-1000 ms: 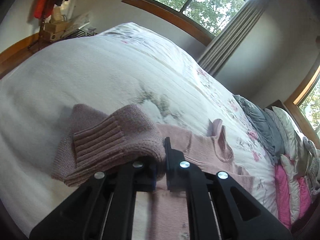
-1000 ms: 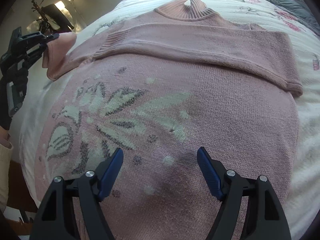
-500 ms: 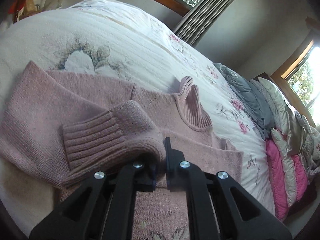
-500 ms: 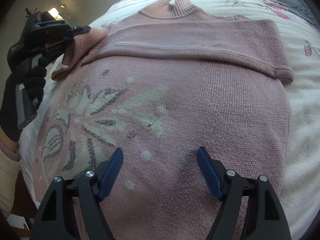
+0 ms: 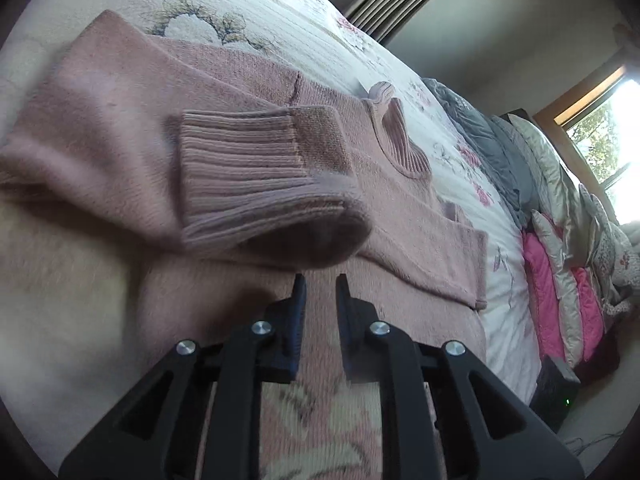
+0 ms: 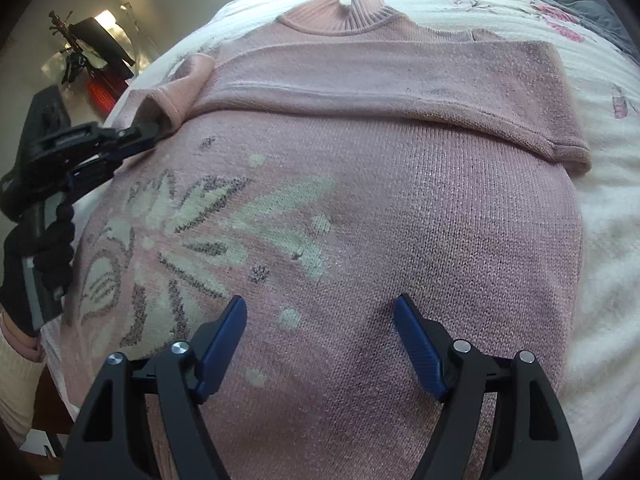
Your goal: Fold small clothes
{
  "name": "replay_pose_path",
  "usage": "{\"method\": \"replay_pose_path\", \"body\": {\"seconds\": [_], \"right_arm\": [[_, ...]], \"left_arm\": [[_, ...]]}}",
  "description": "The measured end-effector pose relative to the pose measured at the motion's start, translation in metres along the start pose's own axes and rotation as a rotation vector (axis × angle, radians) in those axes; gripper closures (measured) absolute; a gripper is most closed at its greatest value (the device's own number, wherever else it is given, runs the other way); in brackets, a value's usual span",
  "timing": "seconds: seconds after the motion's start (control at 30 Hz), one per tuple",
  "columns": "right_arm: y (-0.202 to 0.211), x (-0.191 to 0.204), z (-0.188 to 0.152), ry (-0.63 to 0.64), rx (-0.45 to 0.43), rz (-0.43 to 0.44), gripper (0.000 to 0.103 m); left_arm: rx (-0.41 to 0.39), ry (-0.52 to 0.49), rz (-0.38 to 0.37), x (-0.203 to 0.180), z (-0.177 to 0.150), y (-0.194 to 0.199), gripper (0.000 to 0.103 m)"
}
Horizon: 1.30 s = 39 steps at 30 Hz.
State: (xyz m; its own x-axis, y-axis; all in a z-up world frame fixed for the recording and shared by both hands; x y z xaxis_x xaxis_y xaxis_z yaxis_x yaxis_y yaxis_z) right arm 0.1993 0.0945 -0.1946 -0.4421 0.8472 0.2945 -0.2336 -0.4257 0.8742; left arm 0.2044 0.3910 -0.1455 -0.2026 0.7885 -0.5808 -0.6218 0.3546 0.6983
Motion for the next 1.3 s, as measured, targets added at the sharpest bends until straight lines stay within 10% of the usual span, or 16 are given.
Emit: {"method": "replay_pose_path", "body": {"seconds": [0.37,0.7,1.1,1.2,1.3], "right_arm": [[0.006,0.037,0.047,0.056,-0.034,0.018,0.026],[0.002,0.083,0.121,0.078,-0.05,0.132,0.026],[-0.078,0.123,0.19,-0.073,0.096,0.283,0.027],[-0.093,0.129,0.188,-0.078,0.115,0.296,0.042],[-0.095,0.138,0.186,-0.045,0.1,0.344,0.084]], "left_arm": [[-0.182,0.067,0.337,0.092,0.084,0.061,0.086],[-0.11,0.011,0.414,0.117,0.09,0.03,0.087],[-0.187,0.017,0.399,0.112,0.086,0.08,0.075],[-0.193,0.024,0.395,0.112,0.087,0.086,0.074],[-0.189,0.024,0.397,0.112,0.087,0.086,0.073]]}}
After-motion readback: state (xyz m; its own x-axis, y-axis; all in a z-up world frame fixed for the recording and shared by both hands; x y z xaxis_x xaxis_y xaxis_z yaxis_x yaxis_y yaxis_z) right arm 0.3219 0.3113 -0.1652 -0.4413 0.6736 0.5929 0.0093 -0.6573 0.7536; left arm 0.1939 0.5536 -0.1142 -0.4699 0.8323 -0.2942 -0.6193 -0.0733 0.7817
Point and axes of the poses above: each gripper's, at about its wrist camera, not at the fingertips, and y roughly against the way its jaws point, x to its left, z to its top, the point moved 7 cm from there along -y, roughly the way its jaws point
